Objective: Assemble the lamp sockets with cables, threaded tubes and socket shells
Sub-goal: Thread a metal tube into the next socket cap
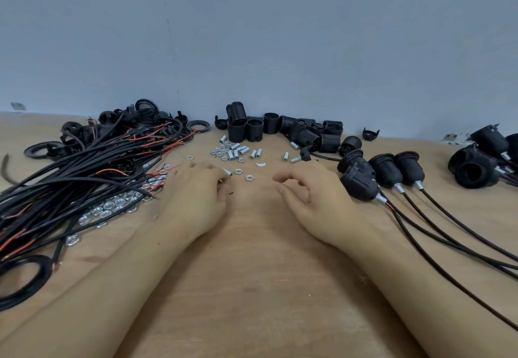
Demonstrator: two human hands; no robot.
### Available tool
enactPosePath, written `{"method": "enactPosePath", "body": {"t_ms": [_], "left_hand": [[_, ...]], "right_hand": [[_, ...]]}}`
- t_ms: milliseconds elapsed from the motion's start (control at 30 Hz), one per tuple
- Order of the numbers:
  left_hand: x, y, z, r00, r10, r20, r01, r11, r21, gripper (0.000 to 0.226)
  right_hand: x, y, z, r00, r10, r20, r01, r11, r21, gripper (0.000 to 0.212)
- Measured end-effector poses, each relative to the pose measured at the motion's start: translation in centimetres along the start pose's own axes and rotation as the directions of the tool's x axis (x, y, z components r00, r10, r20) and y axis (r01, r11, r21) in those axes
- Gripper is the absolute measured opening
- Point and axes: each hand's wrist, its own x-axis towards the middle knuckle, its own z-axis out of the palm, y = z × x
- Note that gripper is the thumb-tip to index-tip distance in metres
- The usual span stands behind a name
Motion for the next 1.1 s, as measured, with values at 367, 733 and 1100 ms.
{"method": "enactPosePath", "body": {"t_ms": [367, 733, 1100], "left_hand": [[0.65, -0.39, -0.01, 0.998, 0.030, -0.054, -0.035, 0.995, -0.089, 0.022], [0.66, -0.23, -0.13, 0.989, 0.141, -0.043, -0.147, 0.941, -0.304, 0.007], [0.24, 0.02, -0.19, 0.985, 0.175, -0.014, -0.174, 0.967, -0.184, 0.026]], "right_hand": [[-0.06, -0.15, -0.06, 0.997, 0.010, 0.071, -0.008, 0.999, -0.031, 0.014], [-0.02, -0.11, -0.32, 0.996, 0.044, 0.074, -0.044, 0.999, -0.003, 0.012], [0.07, -0.07, -0.21, 0.994, 0.044, 0.100, -0.045, 0.999, 0.013, 0.012]]}}
